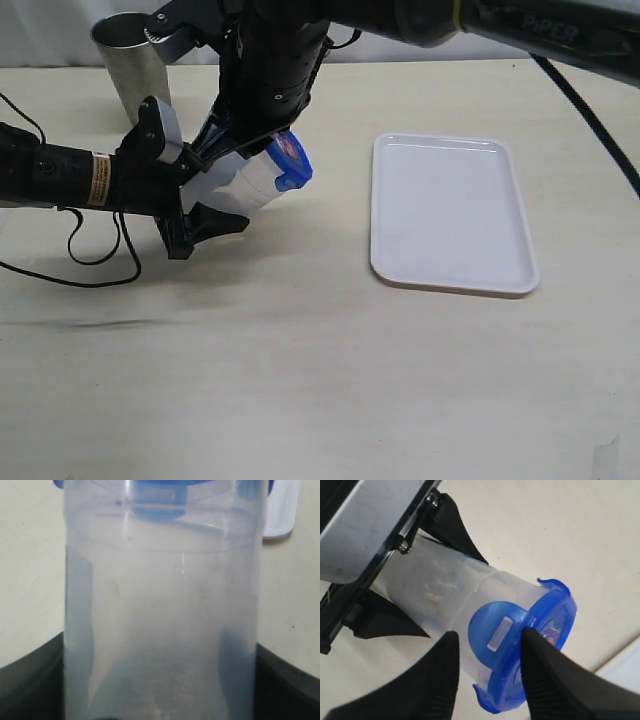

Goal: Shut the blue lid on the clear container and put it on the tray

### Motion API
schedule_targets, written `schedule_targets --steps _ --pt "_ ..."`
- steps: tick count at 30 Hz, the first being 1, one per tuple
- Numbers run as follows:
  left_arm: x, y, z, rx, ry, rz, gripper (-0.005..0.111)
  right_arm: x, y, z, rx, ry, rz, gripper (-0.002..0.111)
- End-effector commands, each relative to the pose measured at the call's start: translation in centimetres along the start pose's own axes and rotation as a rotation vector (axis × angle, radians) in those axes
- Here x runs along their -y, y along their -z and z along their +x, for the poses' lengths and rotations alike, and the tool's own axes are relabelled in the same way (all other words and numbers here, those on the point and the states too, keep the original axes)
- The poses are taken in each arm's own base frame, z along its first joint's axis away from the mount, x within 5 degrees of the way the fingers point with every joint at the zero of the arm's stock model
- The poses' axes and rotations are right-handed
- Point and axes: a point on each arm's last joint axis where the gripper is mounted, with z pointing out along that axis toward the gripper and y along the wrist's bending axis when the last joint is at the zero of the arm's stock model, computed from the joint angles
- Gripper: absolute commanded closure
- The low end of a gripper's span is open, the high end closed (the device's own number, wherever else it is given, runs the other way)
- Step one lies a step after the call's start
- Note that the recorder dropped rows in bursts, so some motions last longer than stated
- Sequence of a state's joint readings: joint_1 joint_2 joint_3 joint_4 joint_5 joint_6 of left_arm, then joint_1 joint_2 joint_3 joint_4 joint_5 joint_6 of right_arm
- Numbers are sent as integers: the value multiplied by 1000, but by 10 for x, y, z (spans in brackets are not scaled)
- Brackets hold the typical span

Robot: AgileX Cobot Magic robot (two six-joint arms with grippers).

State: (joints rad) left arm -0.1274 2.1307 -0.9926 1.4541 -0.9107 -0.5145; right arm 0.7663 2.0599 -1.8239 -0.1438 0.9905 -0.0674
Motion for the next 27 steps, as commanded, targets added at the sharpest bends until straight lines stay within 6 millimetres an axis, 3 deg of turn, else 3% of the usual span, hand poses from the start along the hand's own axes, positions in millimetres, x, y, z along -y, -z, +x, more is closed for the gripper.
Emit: schedule_targets --steps 1,4,8,13,17,20,27 --pt "1 5 -30 223 15 27 107 -14 2 -2 37 -25 -74 70" --pt "1 5 -30 223 15 27 107 -12 22 -6 102 -28 -88 70" --pt "1 5 -30 224 17 25 107 -5 35 -6 134 -71 -133 68" --pt "1 5 -30 223 15 27 107 17 34 -3 139 -180 -174 50" --pt "1 5 -30 223 15 27 107 33 33 -1 152 -250 -152 57" --pt "1 5 -30 223 15 27 107 33 33 -4 185 -257 -152 64" --pt "1 5 -30 223 17 25 107 29 31 -10 232 -286 -185 64"
